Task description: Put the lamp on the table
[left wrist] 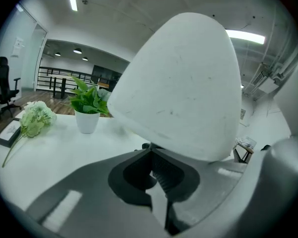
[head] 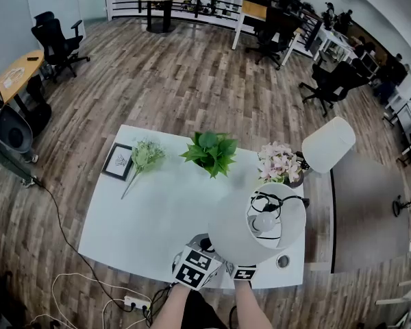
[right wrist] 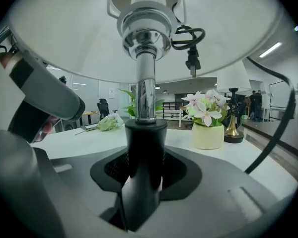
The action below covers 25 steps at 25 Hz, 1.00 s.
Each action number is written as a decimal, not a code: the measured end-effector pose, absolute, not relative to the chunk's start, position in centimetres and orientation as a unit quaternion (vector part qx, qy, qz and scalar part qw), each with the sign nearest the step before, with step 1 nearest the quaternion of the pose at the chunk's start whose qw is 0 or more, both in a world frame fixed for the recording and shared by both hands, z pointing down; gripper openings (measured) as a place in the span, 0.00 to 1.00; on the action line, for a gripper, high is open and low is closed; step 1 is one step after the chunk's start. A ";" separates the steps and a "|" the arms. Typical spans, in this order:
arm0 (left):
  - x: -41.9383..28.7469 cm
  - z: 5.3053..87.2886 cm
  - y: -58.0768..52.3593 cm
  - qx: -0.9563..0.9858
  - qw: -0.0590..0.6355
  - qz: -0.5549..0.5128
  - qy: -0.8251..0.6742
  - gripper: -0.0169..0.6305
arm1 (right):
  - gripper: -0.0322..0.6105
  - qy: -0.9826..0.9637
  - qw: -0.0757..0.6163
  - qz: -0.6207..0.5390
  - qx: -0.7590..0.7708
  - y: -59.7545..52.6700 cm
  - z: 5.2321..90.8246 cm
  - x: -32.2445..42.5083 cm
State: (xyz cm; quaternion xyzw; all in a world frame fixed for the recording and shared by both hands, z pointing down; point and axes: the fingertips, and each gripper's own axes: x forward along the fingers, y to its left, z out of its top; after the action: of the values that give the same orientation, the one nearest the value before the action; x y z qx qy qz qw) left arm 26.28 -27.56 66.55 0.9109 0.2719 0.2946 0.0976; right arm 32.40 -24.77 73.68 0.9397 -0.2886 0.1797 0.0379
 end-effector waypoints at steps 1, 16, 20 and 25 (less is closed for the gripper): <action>26.2 66.5 -27.7 0.912 0.096 0.294 0.271 0.03 | 0.31 -0.288 0.038 0.180 0.940 -24.8 73.7 32.4; 25.0 66.6 -28.3 0.914 0.101 0.288 0.268 0.03 | 0.31 -0.277 0.029 0.170 0.945 -24.9 73.9 32.5; 24.0 66.6 -28.0 0.912 0.098 0.289 0.272 0.03 | 0.32 -0.268 0.029 0.175 0.947 -24.6 73.9 32.2; 22.9 66.5 -27.8 0.912 0.094 0.289 0.274 0.03 | 0.33 -0.252 0.037 0.184 0.950 -24.2 74.2 32.0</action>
State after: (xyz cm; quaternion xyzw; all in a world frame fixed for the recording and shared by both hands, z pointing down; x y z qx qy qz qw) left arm 22.94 -27.79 66.52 0.9122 0.2744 0.2892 0.0942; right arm 32.01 -24.23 74.16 0.9495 -0.2516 0.1836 0.0372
